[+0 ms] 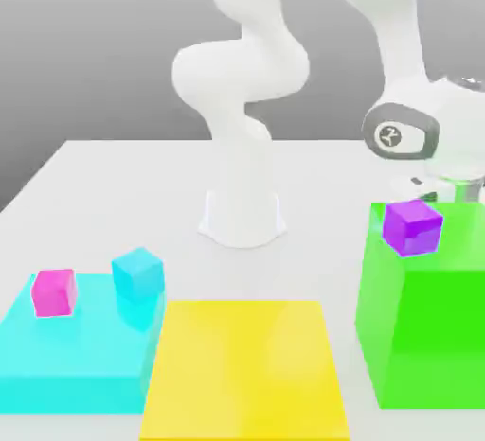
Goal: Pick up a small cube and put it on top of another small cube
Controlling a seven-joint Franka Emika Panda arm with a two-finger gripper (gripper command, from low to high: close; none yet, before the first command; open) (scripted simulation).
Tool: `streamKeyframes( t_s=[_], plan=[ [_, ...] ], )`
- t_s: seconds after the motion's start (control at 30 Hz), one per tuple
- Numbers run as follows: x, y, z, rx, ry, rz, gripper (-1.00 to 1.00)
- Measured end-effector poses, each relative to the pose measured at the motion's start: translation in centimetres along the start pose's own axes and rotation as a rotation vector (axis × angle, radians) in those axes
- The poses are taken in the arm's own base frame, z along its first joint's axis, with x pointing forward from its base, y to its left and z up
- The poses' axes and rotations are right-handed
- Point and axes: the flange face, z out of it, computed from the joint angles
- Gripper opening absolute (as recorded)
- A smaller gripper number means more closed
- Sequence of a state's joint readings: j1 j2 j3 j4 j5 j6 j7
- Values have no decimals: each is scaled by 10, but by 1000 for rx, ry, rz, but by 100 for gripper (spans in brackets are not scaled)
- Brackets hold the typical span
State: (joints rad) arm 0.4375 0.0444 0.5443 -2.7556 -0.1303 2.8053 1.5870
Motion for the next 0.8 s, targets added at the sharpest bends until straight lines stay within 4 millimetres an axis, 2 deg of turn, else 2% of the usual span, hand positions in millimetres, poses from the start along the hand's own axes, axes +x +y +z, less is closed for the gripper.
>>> streamKeyframes(
  t_s=[0.1, 0.13, 0.17, 0.23, 0.3, 0.37, 0.47, 0.53, 0.6, 0.7, 0.8],
  plan=[
    [-43, -35, -44, 35, 79, -159, -100],
    [-68, -45, -61, 51, 110, -233, -100],
    [-61, -54, -78, 60, 140, -209, -100],
    [-20, -68, -109, 68, 190, -65, -100],
    [30, -72, -139, 72, 229, 110, -100],
    [80, -67, -168, 77, 260, 285, -100],
    [150, -46, -214, 87, 301, 549, -100],
    [197, -21, -231, 85, 307, 727, -100],
    [243, 10, -235, 77, 298, 899, -100],
    [299, 64, -231, 62, 273, 1135, -100],
    [344, 125, -222, 48, 242, 1362, -100]
  ],
)
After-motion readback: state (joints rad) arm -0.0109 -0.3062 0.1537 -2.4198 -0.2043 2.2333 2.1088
